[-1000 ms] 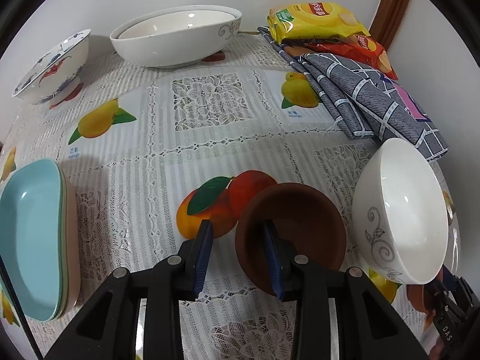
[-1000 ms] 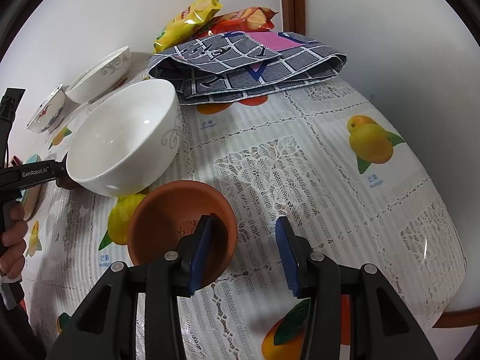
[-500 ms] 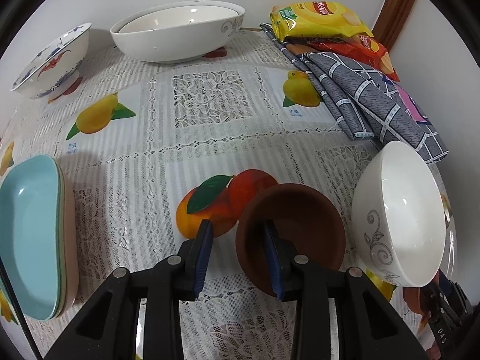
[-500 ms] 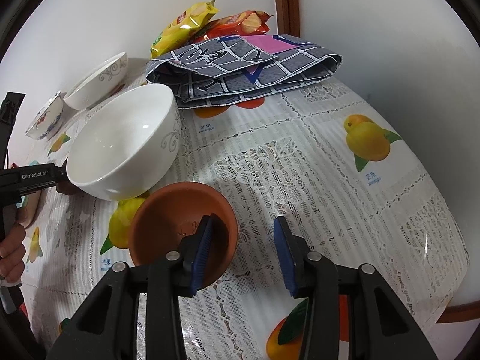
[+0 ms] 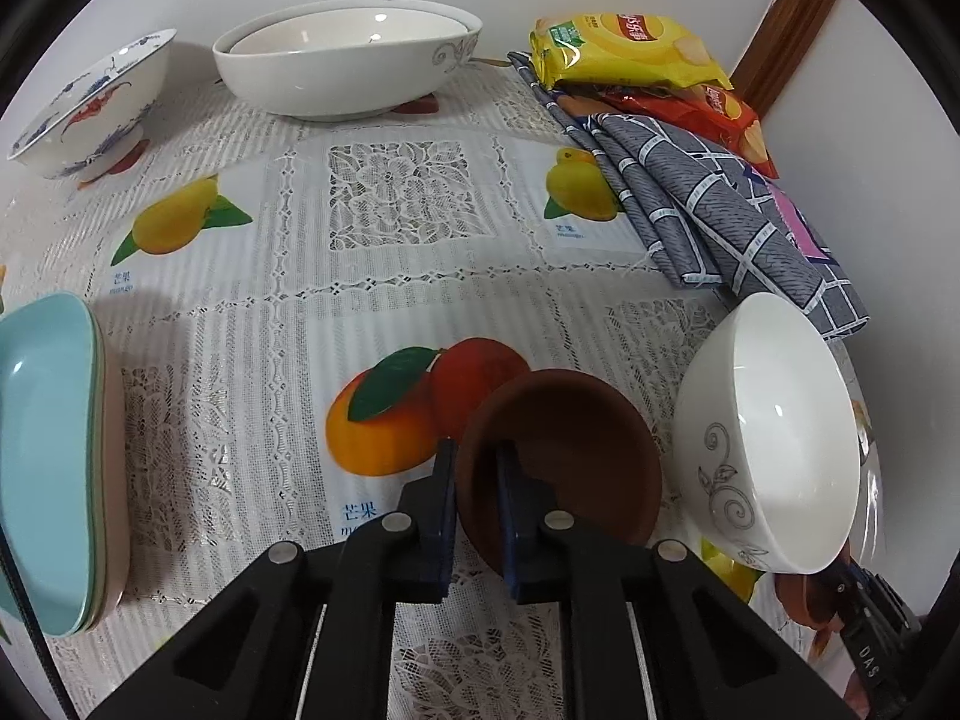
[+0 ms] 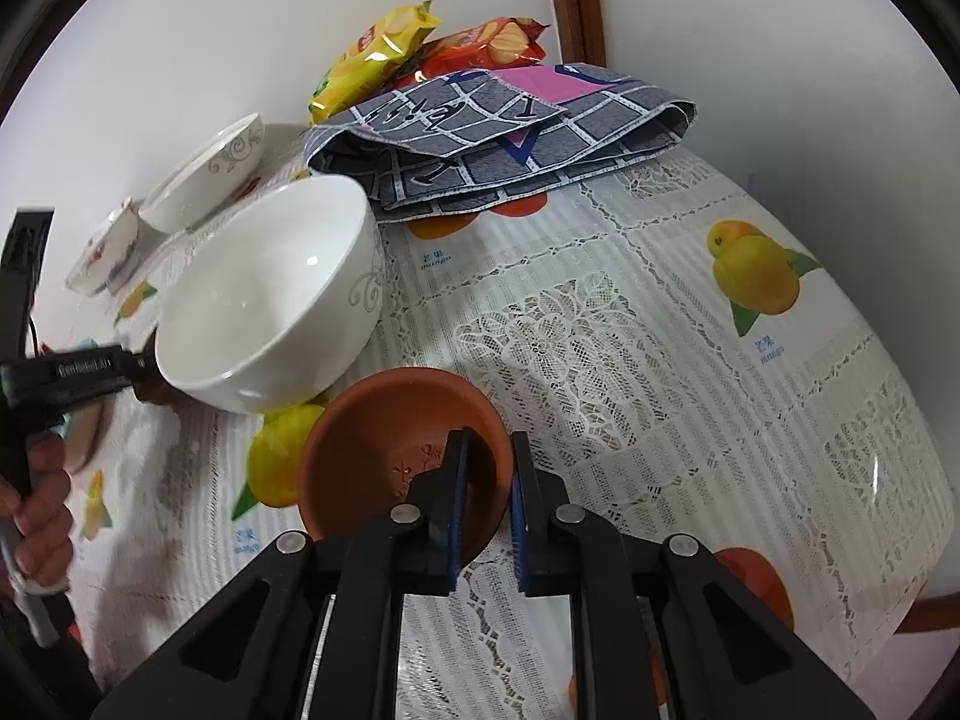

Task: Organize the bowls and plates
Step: 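Close left gripper on dark brown bowl rim while right gripper closes on terracotta bowl rim, then carry terracotta bowl over the white patterned bowl with right gripper while left gripper holds dark brown bowl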

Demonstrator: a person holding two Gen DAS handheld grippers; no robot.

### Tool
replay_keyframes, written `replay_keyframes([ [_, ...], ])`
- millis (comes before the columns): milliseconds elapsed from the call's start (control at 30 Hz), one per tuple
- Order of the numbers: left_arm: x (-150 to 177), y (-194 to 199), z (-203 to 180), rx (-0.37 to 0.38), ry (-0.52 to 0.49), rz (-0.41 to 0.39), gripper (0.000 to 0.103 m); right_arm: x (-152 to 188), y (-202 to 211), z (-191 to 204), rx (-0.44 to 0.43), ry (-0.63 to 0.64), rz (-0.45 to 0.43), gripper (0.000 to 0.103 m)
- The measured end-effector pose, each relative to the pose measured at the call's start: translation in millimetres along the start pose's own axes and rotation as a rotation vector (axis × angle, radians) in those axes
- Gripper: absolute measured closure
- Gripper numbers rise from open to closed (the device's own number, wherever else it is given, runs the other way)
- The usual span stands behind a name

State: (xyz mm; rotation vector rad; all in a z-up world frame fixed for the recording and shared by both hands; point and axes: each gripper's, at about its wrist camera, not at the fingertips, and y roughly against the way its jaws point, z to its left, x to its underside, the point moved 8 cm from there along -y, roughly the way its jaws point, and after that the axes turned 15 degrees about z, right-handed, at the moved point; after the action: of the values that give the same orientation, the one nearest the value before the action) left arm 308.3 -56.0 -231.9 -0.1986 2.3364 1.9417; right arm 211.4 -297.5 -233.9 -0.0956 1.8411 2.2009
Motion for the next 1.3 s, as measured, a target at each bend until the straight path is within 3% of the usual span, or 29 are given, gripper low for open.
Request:
replay_keyframes([
  [133, 1.7, 3.6, -2.6, 0.006, -0.005, -0.004, 0.095, -2.1, 3.7, 0.0, -0.034, -0.034, 0.002, 0.094],
  [367, 5.8, 23.6, -10.0, -0.011, -0.048, -0.028, 0.095, -4.3, 21.5, 9.2, -0.019, -0.052, -0.044, 0.094],
  [733, 21.9, 86.6, -12.4, -0.008, -0.060, -0.110, 0.095, -9.6, 70.3, 25.4, -0.027, -0.063, -0.116, 0.094],
  [933, 31.2, 112.0, -13.2, -0.006, -0.062, -0.143, 0.095, -18.6, 103.2, 37.4, 0.019, 0.011, -0.164, 0.094],
  [1300, 44.4, 135.4, -16.8, 0.001, -0.046, -0.172, 0.095, -31.1, 141.4, 61.2, -0.025, 0.090, -0.195, 0.094],
])
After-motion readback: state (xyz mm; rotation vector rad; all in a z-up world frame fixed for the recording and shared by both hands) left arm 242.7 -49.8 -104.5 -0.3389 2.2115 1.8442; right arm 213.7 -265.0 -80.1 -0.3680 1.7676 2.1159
